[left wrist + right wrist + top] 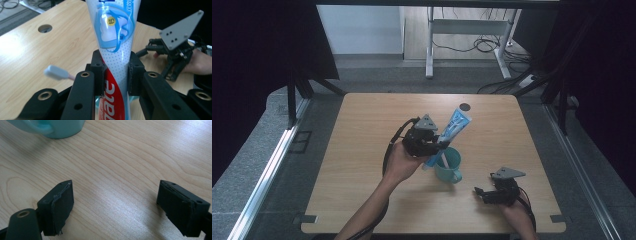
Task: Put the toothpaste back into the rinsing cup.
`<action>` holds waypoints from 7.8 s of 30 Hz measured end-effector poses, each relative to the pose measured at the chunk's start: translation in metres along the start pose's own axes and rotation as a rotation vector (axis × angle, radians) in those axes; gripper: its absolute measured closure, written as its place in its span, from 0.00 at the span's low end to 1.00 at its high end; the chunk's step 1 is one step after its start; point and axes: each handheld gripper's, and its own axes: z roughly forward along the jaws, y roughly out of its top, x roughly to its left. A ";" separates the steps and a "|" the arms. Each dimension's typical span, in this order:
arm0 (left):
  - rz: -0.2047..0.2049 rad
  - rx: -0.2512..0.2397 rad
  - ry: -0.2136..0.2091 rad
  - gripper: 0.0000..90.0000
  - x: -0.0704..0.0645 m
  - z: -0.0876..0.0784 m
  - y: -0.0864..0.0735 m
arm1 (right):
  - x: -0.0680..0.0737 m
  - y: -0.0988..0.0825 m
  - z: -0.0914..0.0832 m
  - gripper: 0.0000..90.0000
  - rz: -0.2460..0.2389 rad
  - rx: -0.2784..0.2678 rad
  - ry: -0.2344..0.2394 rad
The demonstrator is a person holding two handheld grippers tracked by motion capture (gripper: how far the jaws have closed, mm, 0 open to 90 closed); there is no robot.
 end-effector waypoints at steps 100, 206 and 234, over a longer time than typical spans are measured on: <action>-0.013 0.053 0.047 0.75 -0.005 0.072 -0.046 | 0.000 0.000 0.000 0.16 -0.006 -0.005 0.008; -0.105 0.022 0.145 0.02 0.006 -0.024 -0.133 | 0.001 0.000 0.001 0.16 -0.005 -0.005 0.007; -0.161 0.091 0.188 0.03 0.007 -0.017 -0.207 | 0.001 0.000 0.000 0.16 0.000 -0.006 0.001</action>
